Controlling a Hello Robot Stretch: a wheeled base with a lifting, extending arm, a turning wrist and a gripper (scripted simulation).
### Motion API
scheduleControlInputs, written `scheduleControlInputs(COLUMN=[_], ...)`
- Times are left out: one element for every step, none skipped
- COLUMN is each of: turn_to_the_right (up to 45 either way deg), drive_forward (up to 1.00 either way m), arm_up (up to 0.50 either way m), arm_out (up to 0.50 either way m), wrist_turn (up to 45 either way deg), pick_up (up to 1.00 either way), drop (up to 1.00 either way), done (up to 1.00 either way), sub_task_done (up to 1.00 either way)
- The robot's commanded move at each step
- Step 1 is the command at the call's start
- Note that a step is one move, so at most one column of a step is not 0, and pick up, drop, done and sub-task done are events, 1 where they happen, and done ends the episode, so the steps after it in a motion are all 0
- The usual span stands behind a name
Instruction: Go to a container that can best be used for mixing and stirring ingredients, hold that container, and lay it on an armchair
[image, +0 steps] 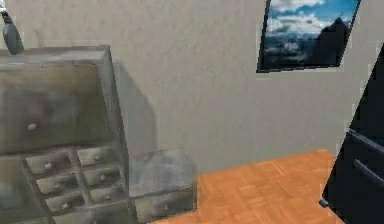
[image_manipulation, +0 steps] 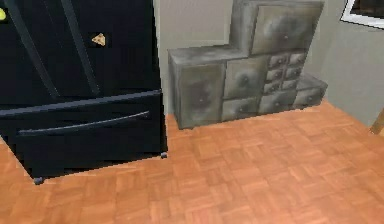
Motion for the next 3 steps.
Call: scheduleControlInputs(turn_to_the_right=[-45.0,-45.0,-6.0], drive_forward=[0.0,0.0,0.0], arm_up=[0.0,0.0,0.0], arm_out=[0.0,0.0,0.0], wrist_turn=[0.0,0.0,0.0], pick_up=[0.0,0.0,0.0], drop=[0.0,0.0,0.0], done=[0.0,0.0,0.0], sub_task_done=[0.0,0.0,0.0])
